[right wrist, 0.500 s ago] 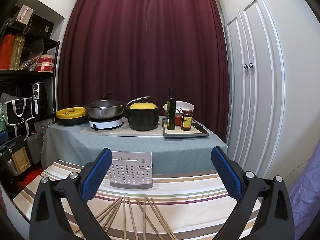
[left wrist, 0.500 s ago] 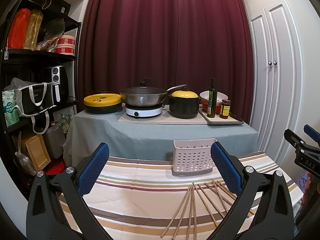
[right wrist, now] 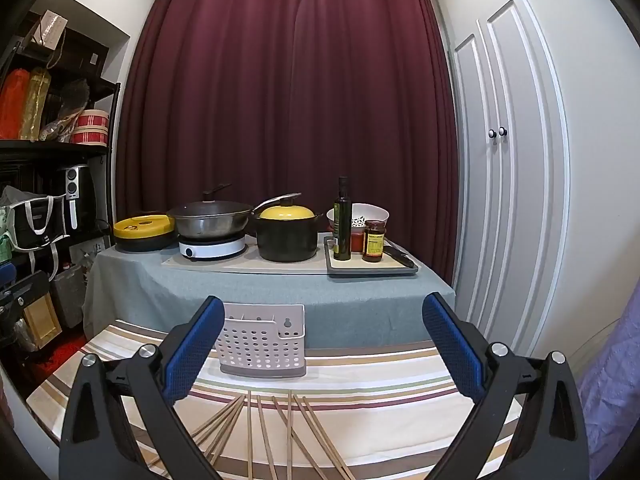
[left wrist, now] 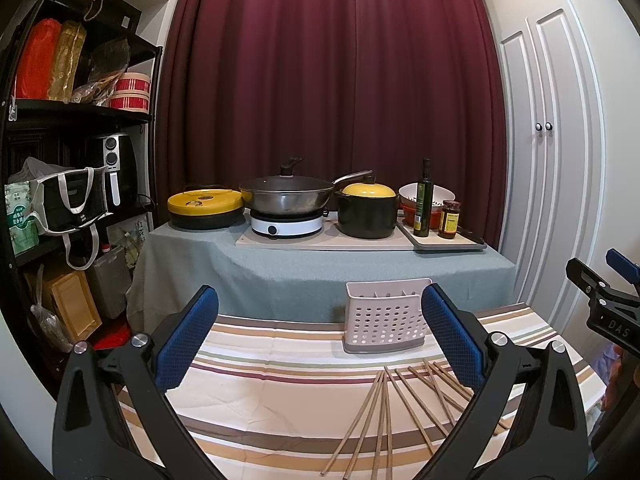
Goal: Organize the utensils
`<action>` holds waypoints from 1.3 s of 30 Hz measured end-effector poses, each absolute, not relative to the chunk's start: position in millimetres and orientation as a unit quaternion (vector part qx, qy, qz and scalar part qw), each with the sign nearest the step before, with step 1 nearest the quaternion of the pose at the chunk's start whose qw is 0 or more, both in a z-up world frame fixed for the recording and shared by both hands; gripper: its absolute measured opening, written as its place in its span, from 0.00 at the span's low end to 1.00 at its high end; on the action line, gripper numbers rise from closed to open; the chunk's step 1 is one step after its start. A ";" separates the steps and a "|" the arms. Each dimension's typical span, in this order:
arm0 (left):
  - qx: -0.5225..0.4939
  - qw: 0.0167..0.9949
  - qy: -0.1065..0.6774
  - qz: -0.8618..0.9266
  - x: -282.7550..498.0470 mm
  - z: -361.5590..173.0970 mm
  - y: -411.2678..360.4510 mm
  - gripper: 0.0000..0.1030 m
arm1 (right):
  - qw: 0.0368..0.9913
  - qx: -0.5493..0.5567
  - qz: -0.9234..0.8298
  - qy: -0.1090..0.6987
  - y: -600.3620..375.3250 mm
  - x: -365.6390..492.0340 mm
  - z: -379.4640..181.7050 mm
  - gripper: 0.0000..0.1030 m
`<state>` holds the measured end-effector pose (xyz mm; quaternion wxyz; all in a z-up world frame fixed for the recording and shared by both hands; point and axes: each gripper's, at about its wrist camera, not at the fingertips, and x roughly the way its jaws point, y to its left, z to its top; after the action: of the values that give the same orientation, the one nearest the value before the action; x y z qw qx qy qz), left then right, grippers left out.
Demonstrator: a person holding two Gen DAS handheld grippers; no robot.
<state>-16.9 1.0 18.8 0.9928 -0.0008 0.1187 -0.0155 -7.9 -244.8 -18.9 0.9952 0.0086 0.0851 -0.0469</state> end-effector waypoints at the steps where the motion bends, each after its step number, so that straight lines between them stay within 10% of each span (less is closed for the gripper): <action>1: -0.001 0.993 0.119 -0.015 -16.7 18.8 0.8 0.96 | 0.995 0.009 -0.046 0.085 -244.9 -7.9 -18.9 0.94; 39: -0.001 0.993 0.119 -0.016 -17.7 17.7 0.4 0.96 | 0.995 0.009 -0.047 0.083 -242.9 -7.9 -24.4 0.94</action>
<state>-17.7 0.4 17.7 0.9928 -0.0009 0.1189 -0.0160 -7.9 -242.9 -24.4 0.9954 0.0088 0.0833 -0.0467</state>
